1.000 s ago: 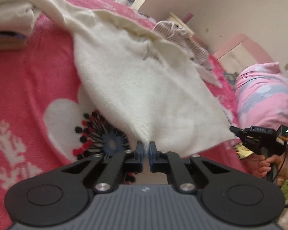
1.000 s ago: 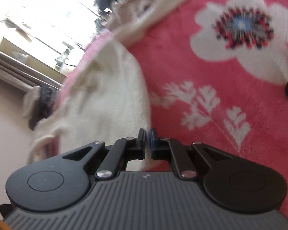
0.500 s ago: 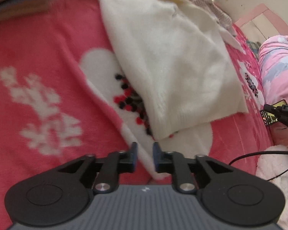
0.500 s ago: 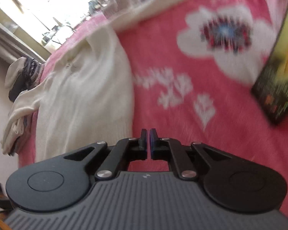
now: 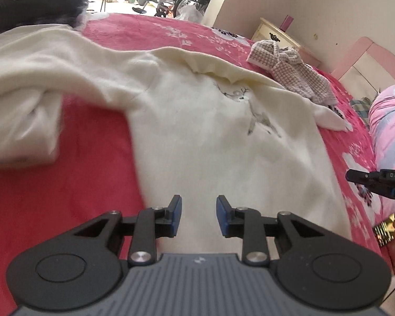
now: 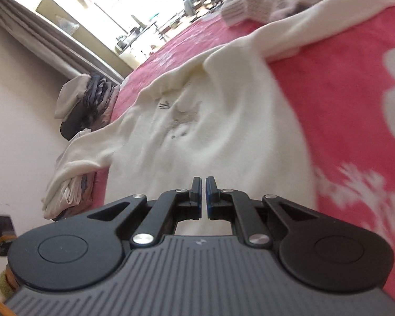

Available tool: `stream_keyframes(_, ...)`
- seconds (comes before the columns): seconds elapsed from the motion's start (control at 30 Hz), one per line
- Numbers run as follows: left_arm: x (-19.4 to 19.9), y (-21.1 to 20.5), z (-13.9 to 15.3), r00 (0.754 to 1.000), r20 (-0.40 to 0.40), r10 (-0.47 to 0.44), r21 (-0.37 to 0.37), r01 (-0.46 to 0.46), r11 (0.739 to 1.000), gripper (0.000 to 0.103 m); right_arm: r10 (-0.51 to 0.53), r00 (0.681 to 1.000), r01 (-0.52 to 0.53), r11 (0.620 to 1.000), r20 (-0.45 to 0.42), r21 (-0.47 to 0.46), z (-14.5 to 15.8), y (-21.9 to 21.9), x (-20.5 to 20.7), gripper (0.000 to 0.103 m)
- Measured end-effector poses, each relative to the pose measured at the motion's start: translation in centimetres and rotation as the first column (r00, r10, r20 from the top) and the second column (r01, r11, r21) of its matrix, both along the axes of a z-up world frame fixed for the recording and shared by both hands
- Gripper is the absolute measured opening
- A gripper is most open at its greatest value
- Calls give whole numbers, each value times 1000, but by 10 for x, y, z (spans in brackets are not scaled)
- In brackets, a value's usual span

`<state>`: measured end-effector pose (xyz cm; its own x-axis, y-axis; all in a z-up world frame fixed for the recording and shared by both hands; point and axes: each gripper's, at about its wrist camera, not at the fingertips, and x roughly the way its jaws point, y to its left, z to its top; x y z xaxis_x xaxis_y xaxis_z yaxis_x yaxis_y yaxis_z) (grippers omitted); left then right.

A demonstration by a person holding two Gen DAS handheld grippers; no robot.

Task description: Fold clothes

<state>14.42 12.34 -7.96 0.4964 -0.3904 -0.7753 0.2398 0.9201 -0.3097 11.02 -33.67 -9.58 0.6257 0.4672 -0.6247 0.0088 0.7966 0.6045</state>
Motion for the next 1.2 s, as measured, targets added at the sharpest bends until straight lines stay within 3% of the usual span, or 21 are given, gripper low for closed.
stream_keyframes(0.13,36,-17,-10,999,47,-15,49,13,999,31,2,1000,-2,999,-16,-32,-4,4,33,4)
stream_keyframes(0.43,110,-67,-52,995,93,-38,-10,39,999,32,-15,1000,14,991,0,-131,-19,9,91,4)
stream_keyframes(0.53,139,-80,-61,993,116,-19,-28,22,999,32,40,999,-34,983,32,-180,-24,31,128,4)
stream_keyframes(0.63,171,-94,-66,983,184,-4,-33,11,999,32,112,992,-94,965,63,-246,-29,58,171,5)
stream_keyframes(0.87,245,-120,-89,964,261,-40,85,18,996,32,284,952,-217,890,114,-401,-41,121,272,4)
stream_keyframes(0.97,271,-117,-86,960,279,-7,55,-8,998,30,300,942,-199,863,153,-465,-41,134,312,4)
stream_keyframes(1.1,302,-100,-81,961,265,79,-73,-62,995,34,217,958,-141,925,185,-354,-40,118,360,5)
stream_keyframes(1.2,322,-88,-91,966,207,154,-137,-127,982,34,153,981,-121,965,121,-235,-54,103,389,4)
